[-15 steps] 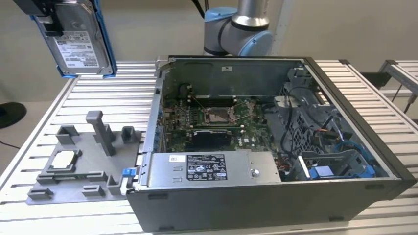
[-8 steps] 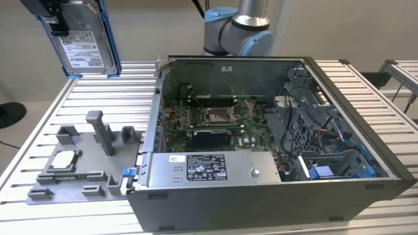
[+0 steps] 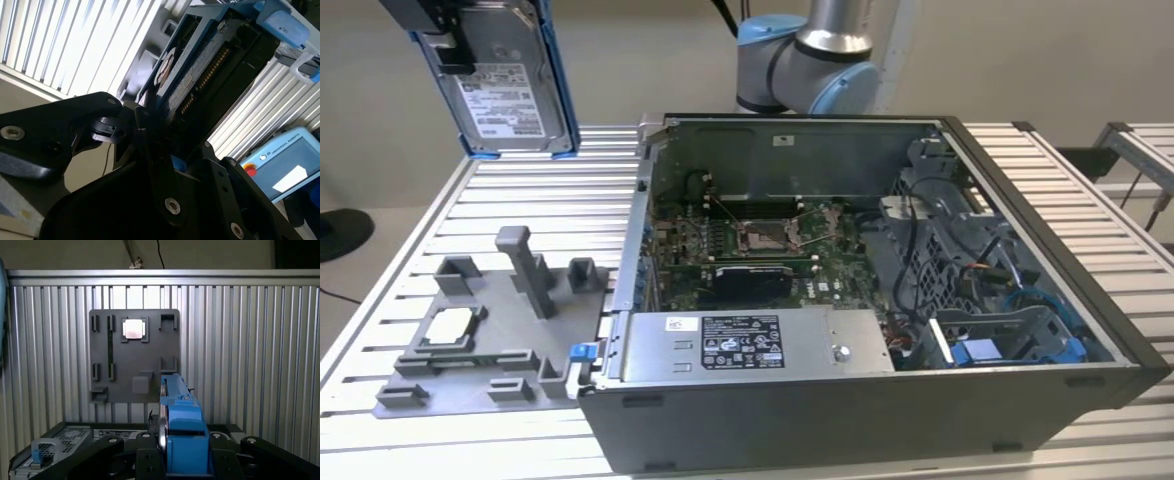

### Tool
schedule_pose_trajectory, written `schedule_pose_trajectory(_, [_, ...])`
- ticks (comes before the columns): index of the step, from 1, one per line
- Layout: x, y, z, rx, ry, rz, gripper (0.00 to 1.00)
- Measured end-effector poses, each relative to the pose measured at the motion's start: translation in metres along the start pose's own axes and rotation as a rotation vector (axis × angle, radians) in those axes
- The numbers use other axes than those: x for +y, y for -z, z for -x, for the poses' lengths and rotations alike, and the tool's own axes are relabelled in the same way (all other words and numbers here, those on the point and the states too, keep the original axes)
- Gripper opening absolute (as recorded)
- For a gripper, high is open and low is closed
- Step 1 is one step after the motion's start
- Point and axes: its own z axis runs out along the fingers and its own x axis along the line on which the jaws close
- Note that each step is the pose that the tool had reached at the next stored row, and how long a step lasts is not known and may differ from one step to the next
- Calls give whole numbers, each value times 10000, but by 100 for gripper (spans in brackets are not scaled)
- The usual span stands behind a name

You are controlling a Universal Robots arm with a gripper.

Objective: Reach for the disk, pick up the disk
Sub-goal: 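Pick up the disk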

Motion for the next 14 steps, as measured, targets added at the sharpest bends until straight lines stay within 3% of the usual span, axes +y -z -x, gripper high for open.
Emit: schedule_pose_trajectory(14, [-199, 0, 4, 0, 0, 0, 0])
